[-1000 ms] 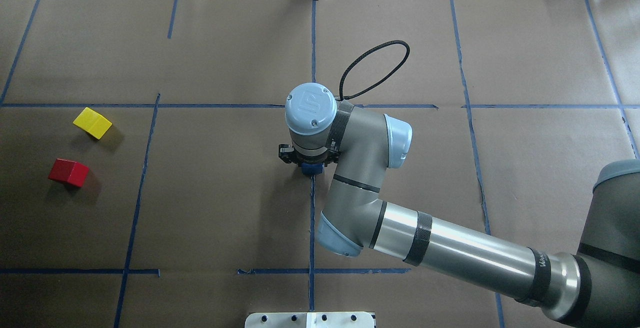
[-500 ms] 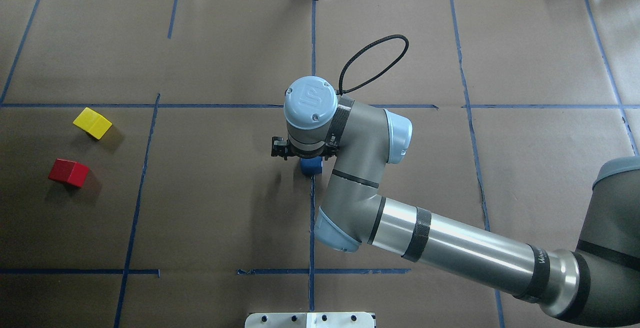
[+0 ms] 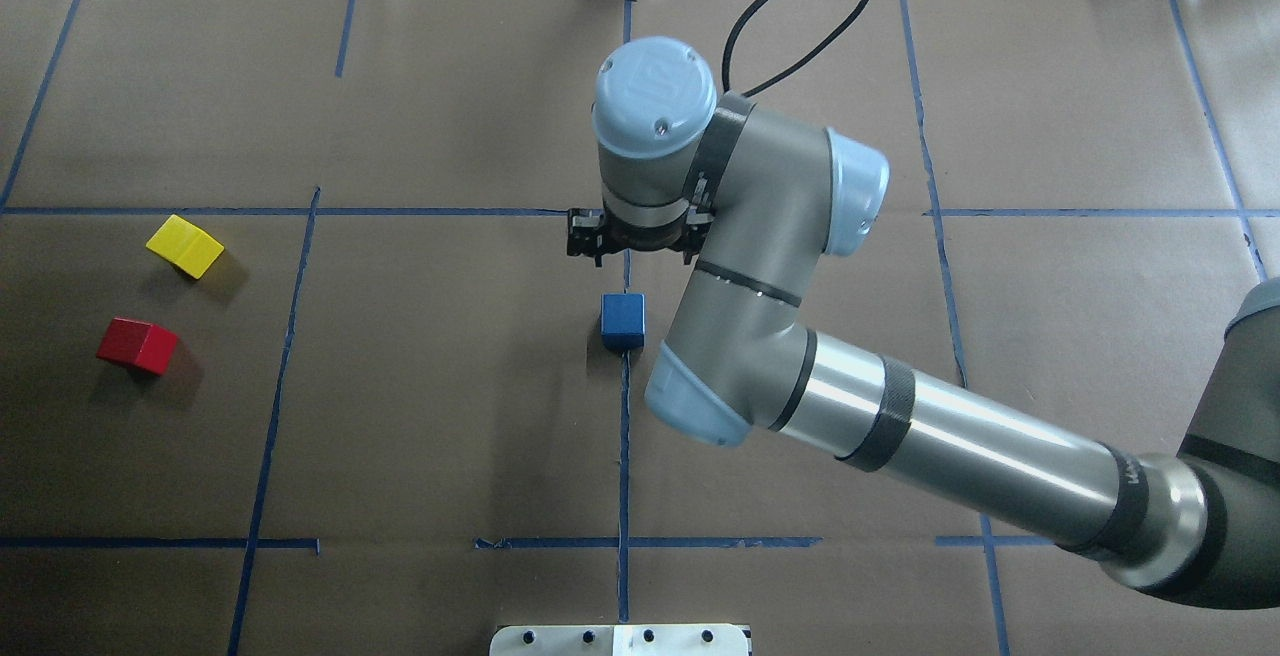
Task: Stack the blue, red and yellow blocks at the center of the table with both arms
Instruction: 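Lower the blue block onto the center grid crossing and open the right gripper, then withdraw the right arm while the left arm reaches toward the red block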
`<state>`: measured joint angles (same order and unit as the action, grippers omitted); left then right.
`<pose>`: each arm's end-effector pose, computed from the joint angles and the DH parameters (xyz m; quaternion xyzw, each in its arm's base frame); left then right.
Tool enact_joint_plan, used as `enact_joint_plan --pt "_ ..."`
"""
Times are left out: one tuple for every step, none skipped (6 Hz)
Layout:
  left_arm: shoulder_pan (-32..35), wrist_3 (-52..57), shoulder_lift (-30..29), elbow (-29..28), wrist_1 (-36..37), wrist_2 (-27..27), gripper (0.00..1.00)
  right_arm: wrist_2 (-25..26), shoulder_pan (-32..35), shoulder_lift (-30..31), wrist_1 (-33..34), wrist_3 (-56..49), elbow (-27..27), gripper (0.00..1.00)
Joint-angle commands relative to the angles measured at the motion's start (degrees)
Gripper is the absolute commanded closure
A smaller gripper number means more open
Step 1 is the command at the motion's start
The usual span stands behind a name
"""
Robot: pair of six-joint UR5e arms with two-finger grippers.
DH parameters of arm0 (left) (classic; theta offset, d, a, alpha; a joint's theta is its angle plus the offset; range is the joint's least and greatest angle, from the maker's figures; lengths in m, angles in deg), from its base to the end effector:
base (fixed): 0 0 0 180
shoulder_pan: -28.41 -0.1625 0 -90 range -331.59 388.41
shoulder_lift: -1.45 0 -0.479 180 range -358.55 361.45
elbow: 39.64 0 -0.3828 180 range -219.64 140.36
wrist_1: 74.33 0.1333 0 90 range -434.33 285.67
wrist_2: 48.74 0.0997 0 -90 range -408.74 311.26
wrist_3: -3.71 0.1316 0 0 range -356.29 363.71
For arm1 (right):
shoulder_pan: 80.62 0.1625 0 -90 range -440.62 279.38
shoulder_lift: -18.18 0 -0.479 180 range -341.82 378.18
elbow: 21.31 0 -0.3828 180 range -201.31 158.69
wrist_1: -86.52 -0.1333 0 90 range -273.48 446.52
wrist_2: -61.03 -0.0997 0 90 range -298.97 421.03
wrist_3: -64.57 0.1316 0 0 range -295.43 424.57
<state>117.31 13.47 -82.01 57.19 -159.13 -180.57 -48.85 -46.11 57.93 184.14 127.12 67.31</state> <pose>-0.0375 -0.4200 0.7427 -0.0130 0.3587 0.0731 0.9305 -0.5898 -0.5130 0.2078 0.0401 -0.3806 -0.0039 0.9239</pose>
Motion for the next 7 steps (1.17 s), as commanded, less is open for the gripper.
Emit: enact_joint_plan --pt "-1.6 -0.5 -0.8 0.1 -2.3 -0.1 0.00 -8.6 10.3 4.3 3.3 -14.3 2.0 0.00" --pt "-1.7 -0.5 -3.9 -0.5 -10.4 0.3 0.00 -9.6 14.7 11.4 3.3 -22.0 5.4 0.00" --pt "-1.9 -0.8 -6.9 -1.2 -14.2 0.1 0.00 -11.0 21.2 19.1 4.1 -36.8 9.2 0.00" --pt "-3.0 -1.7 -7.1 -1.3 -15.3 -0.2 0.00 -12.3 27.9 24.2 6.0 -51.1 10.2 0.00" --pt "-7.2 -1.9 -6.8 -1.1 -20.7 0.0 0.00 -14.5 35.1 32.1 6.1 -65.0 12.7 0.00" --pt "-12.5 -9.5 -6.0 -0.4 -25.4 0.1 0.00 -18.9 42.1 41.7 5.3 -76.1 14.6 0.00" --pt "-17.3 -18.1 -5.6 -0.1 -30.2 0.3 0.00 -19.8 49.0 50.5 4.7 -85.1 16.4 0.00"
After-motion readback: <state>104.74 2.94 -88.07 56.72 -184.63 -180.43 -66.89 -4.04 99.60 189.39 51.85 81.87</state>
